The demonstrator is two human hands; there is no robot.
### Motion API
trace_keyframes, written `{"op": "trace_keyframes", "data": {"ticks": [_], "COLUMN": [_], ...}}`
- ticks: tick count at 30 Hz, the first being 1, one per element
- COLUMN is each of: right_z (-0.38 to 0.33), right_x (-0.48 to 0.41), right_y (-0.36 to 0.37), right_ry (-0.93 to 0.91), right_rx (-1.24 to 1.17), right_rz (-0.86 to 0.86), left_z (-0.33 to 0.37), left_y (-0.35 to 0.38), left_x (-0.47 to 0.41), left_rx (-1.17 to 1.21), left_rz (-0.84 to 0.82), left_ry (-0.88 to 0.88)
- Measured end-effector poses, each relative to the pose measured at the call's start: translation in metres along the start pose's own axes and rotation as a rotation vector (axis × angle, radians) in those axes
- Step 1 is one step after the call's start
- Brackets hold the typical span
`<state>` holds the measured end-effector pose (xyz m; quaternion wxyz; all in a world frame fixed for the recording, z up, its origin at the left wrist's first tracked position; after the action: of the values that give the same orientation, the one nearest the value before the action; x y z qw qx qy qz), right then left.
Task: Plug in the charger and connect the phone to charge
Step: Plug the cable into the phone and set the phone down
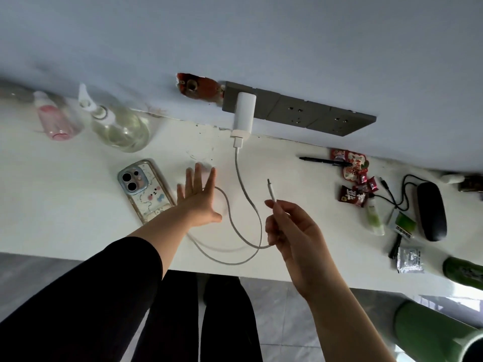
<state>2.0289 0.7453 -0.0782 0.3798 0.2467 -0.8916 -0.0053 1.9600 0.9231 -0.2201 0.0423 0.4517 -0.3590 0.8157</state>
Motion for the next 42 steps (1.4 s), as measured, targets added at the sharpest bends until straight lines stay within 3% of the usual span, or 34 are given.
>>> {"op": "trace_keyframes", "data": {"ticks": [3,6,9,12,15,20,23,28,31,37,42], "right_z": [0.005,0.021,0.038,0.056,0.072,0.091,0.103,0.107,0.089,-0.003,-0.096], "right_x": [0.001,-0.007,-0.017,-0.026,-0.036,-0.044,-0.045,-0.042,-0.036,0.000,0.056], "right_y": [0.023,0.051,0.076,0.092,0.095,0.092,0.094,0.097,0.097,0.106,0.124], "right_ry": [0.023,0.132,0.163,0.176,0.192,0.219,0.240,0.240,0.204,0.011,-0.187], "right_rx": [0.225,0.284,0.423,0.522,0.547,0.499,0.479,0.458,0.461,0.544,0.618], "right_rz": [0.001,-0.007,-0.014,0.001,0.046,0.091,0.110,0.132,0.122,0.018,-0.131], "left_z": [-0.013,-0.046,-0.085,-0.112,-0.127,-0.128,-0.126,-0.119,-0.117,-0.088,-0.050], "left_y": [-0.021,-0.042,-0.050,-0.045,-0.042,-0.053,-0.056,-0.062,-0.071,-0.117,-0.176], "left_x": [0.017,0.039,0.056,0.052,0.031,0.026,0.023,0.025,0.039,0.125,0.223], "left_rx": [-0.024,-0.102,-0.375,-0.718,-0.906,-0.979,-1.006,-0.804,-0.560,-0.044,0.037], "left_rz": [0.001,0.153,0.233,0.159,0.137,0.308,0.296,0.323,0.322,0.488,0.606], "left_ry": [0.118,0.198,0.337,0.442,0.541,0.724,0.793,0.828,0.696,0.410,0.414]}}
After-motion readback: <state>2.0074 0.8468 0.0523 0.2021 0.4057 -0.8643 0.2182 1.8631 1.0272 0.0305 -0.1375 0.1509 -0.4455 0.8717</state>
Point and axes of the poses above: each hand's wrist, its own x-axis away from the middle knuckle, its own y-axis out of the palm, z = x × y, the point moved 5 cm from there along -x, towards the middle knuckle, and after that the axes turned 1 degree about -y, right-handed, at the moved point
